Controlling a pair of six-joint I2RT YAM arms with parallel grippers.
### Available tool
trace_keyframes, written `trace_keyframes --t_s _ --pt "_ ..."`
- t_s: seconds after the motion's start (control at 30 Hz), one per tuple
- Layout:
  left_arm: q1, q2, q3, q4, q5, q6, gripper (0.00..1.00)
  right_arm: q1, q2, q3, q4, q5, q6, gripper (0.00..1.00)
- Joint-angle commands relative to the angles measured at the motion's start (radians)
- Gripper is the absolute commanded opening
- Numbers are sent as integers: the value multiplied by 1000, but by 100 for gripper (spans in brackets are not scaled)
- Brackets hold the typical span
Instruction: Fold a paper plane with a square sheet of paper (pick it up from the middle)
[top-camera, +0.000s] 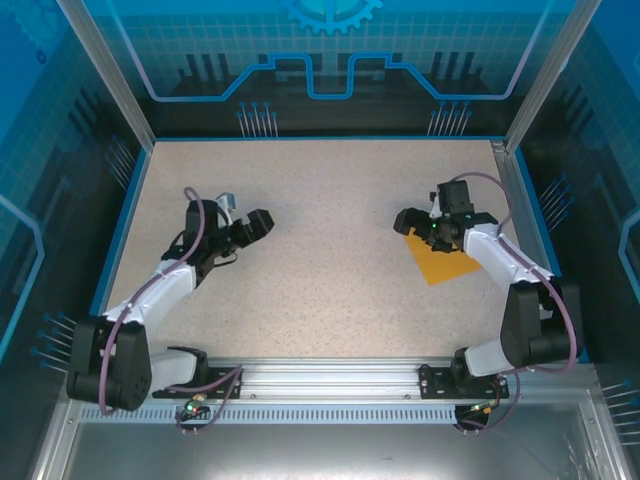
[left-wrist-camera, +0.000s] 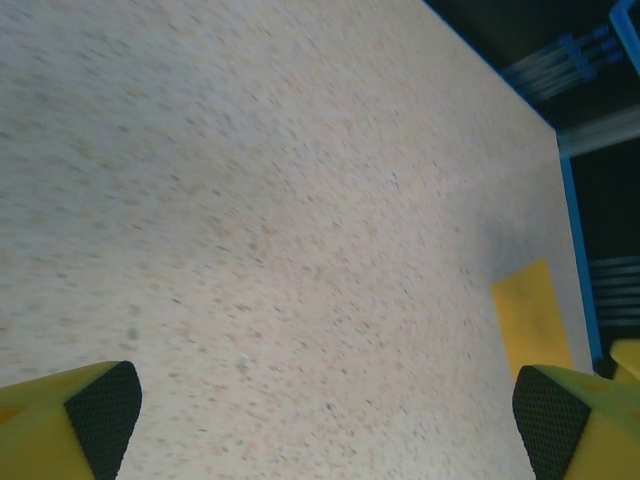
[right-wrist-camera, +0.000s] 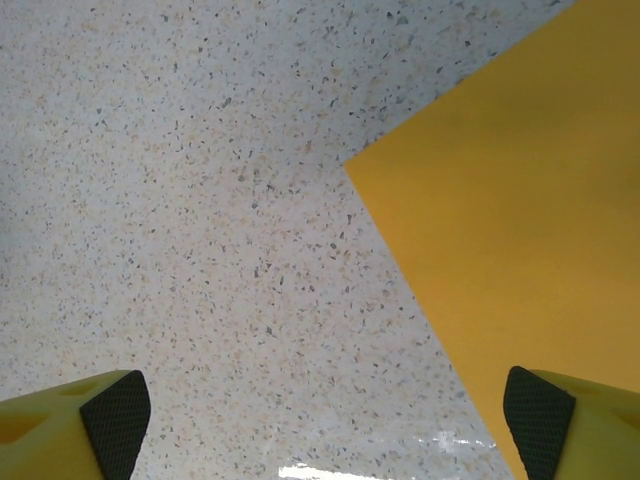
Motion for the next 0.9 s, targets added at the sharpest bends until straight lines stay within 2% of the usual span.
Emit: trace_keyframes --t_s 0.0,0.07,0.13,0.27,0.57,0.87 --pt "-48 54 53 19 63 -2 99 23 50 60 -82 45 29 93" --pt "-70 86 71 18 69 -3 99 17 82 97 -156 139 63 93" --pt "-91 108 75 26 67 -4 99 5 127 127 -221 177 102 93" --pt "-124 133 69 43 68 -3 99 8 199 126 -223 146 154 93" --pt "-131 127 53 35 71 9 99 29 293 127 -205 154 223 92" --pt "-131 132 58 30 72 14 99 140 369 144 -172 153 342 92"
